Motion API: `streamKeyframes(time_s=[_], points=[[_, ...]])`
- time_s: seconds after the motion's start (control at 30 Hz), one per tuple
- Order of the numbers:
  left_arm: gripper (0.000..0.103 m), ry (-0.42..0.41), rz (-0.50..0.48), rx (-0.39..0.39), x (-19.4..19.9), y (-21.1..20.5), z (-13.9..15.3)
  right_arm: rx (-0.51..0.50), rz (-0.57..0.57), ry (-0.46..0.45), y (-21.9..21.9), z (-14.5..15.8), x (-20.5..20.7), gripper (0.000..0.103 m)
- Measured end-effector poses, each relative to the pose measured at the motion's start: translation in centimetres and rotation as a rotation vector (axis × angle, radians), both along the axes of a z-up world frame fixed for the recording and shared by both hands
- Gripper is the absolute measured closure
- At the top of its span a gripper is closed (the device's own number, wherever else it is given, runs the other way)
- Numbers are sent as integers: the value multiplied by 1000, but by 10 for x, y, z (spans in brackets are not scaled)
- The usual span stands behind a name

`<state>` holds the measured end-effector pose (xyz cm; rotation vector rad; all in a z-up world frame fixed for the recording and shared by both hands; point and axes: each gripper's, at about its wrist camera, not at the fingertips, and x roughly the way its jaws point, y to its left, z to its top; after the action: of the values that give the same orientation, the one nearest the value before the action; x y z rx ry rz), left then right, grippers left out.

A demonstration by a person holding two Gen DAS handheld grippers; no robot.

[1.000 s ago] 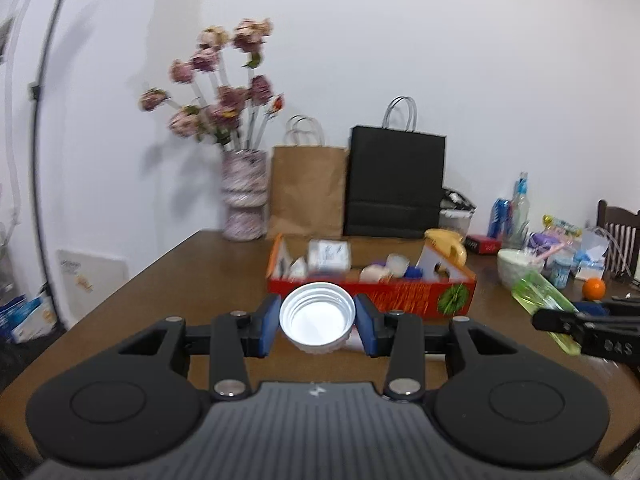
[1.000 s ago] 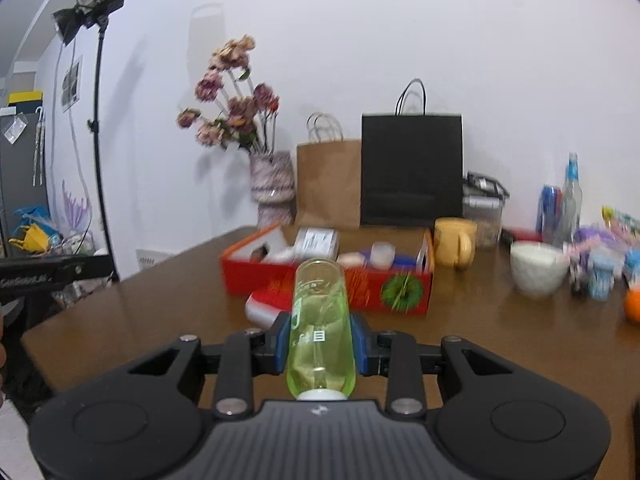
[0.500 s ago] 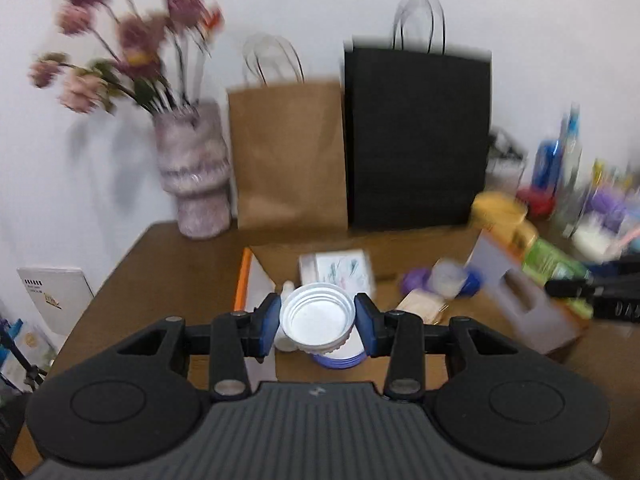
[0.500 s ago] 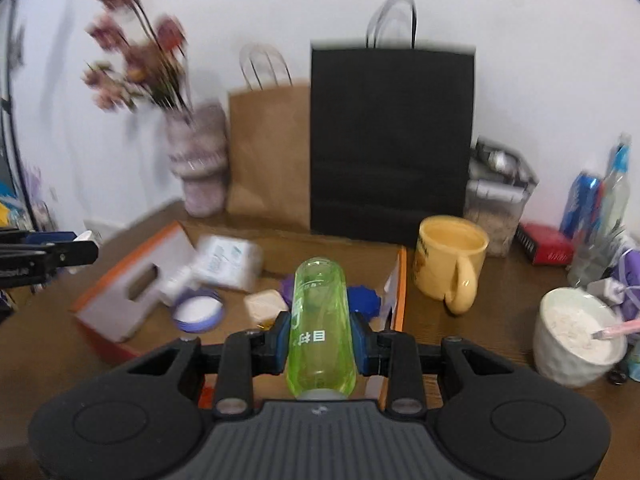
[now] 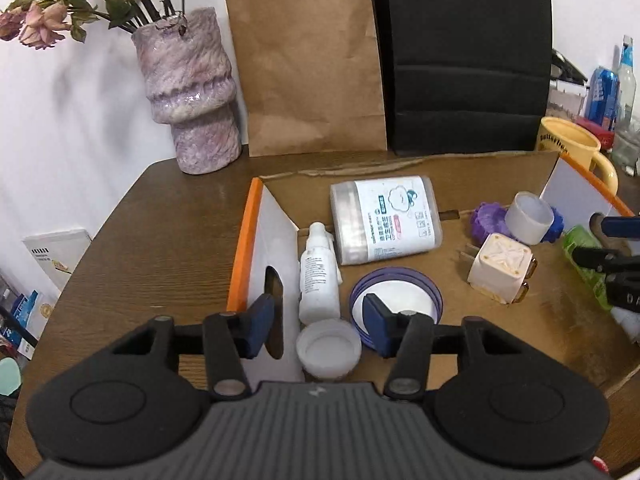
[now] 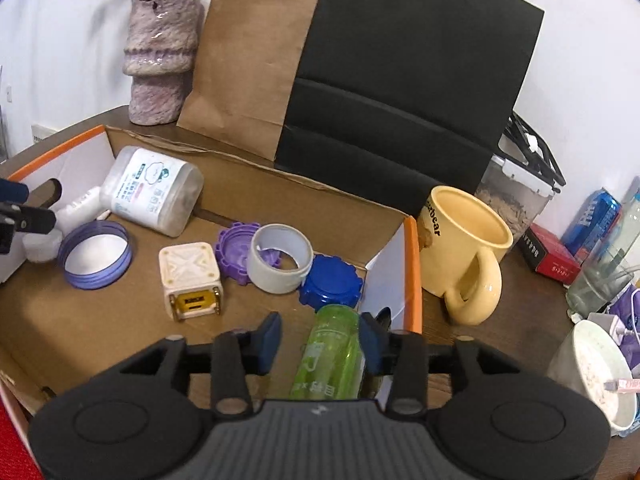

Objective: Organize rigid objects
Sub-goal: 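Lower the white cap and green bottle into the red box and open both tools, then withdraw both tools from the box back over the table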

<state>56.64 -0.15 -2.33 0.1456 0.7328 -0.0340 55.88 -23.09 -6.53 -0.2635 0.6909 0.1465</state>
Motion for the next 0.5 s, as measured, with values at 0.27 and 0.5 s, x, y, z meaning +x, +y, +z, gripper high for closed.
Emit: streamKeyframes(time_s=[0.27, 0.5], points=[[41, -114, 29, -9, -47, 8, 54, 41, 13, -91, -18, 64, -44, 43], [35, -349, 96, -50, -141, 18, 92, 207, 44, -294, -33, 97, -135, 16]])
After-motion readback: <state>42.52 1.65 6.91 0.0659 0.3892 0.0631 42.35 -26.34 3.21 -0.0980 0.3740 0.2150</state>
